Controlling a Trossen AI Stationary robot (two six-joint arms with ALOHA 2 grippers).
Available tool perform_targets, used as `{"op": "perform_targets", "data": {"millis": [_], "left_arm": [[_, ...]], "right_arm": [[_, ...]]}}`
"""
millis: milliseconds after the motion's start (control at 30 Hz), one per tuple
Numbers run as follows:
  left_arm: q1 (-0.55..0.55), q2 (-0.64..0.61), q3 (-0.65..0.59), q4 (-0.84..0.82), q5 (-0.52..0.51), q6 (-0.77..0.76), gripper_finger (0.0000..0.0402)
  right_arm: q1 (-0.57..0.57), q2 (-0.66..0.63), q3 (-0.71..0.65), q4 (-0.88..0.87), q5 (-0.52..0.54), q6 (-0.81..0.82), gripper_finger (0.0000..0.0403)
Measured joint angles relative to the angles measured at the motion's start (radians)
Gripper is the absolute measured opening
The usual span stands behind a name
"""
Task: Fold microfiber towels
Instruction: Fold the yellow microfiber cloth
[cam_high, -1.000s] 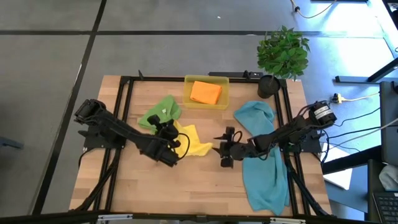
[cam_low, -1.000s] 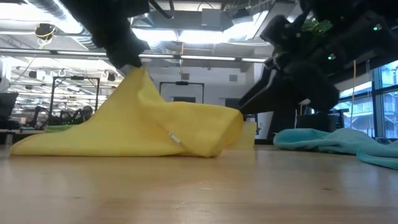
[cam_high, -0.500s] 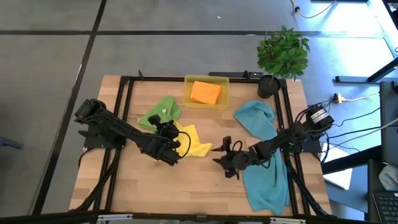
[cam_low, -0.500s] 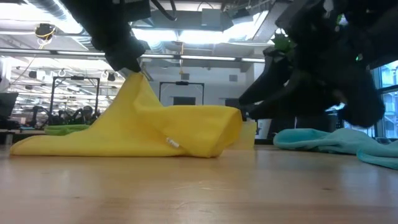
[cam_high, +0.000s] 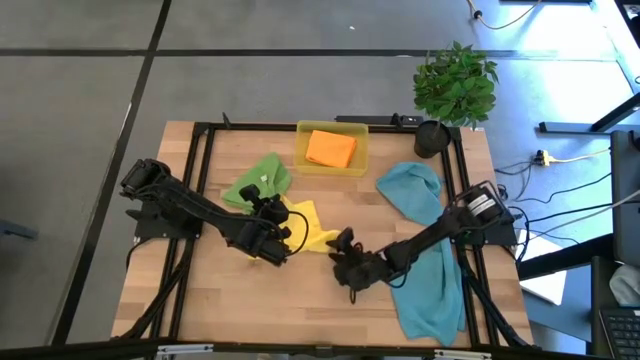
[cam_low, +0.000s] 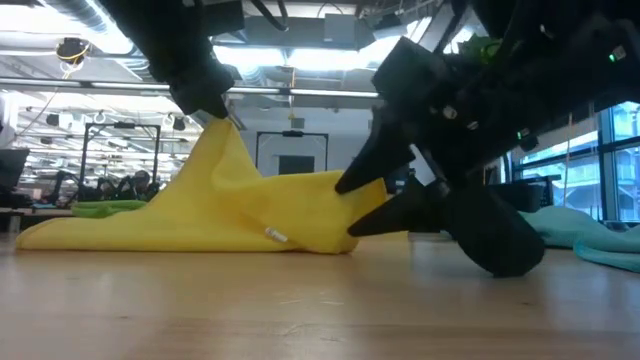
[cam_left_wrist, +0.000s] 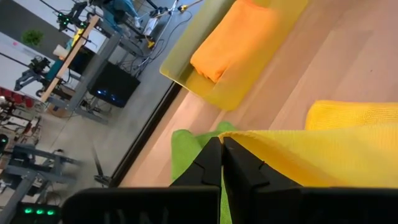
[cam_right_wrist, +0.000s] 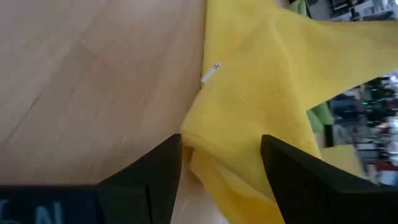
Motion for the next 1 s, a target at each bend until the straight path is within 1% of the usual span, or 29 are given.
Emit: {"op": "perform_targets", "data": {"millis": [233, 400, 600, 667, 833, 1000], "left_arm": [[0.0, 0.0, 0.0, 0.004, 0.0, 0.0, 0.0], [0.0, 0.0, 0.0, 0.004, 0.012, 0.0, 0.0], [0.0, 0.0, 0.0, 0.004, 0.013, 0.001, 0.0], [0.0, 0.0, 0.0, 0.004, 0.02, 0.001, 0.0], [0.0, 0.0, 0.0, 0.005, 0.045, 0.001, 0.0], [0.0, 0.0, 0.0, 0.008, 0.045, 0.001, 0.0]], "right_arm": [[0.0, 0.021, 0.055, -0.054, 0.029, -0.055, 0.0219], [0.017, 0.022, 0.056, -0.124, 0.099, -0.057, 0.0219], [0.031, 0.022, 0.055, -0.131, 0.107, -0.064, 0.0219], [0.036, 0.022, 0.054, -0.139, 0.112, -0.041, 0.0219], [0.036, 0.021, 0.054, -0.169, 0.094, 0.027, 0.0219], [0.003, 0.021, 0.062, -0.21, 0.029, 0.092, 0.0214]]}}
